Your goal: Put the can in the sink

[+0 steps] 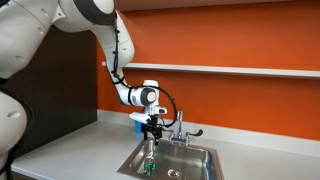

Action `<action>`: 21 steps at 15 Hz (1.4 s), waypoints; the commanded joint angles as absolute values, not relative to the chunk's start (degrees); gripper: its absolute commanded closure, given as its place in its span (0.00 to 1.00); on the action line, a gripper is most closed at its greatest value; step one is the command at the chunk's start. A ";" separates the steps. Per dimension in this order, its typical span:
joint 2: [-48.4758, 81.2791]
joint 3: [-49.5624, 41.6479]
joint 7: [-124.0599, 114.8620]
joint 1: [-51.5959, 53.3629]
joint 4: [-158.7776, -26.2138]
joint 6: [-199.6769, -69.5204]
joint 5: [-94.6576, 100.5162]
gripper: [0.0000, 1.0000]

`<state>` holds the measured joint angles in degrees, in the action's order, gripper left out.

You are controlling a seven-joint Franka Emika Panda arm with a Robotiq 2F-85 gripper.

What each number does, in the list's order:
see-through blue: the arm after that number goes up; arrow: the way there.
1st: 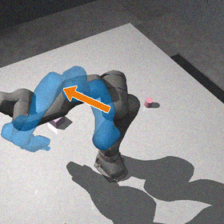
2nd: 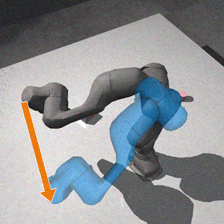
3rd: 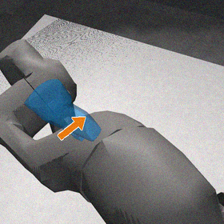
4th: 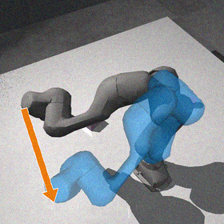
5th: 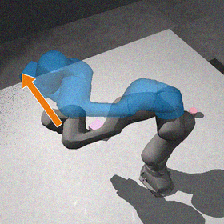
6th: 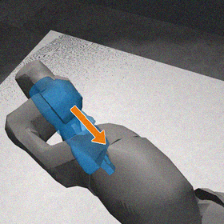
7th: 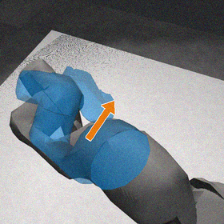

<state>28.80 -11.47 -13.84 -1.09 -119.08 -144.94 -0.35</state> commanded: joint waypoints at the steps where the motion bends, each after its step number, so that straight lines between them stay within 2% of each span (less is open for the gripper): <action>1: 24.39 -11.05 -12.43 -0.61 -122.51 -142.94 3.08 0.00; 21: 8.55 -8.30 -16.86 2.93 -142.84 -143.58 8.73 0.00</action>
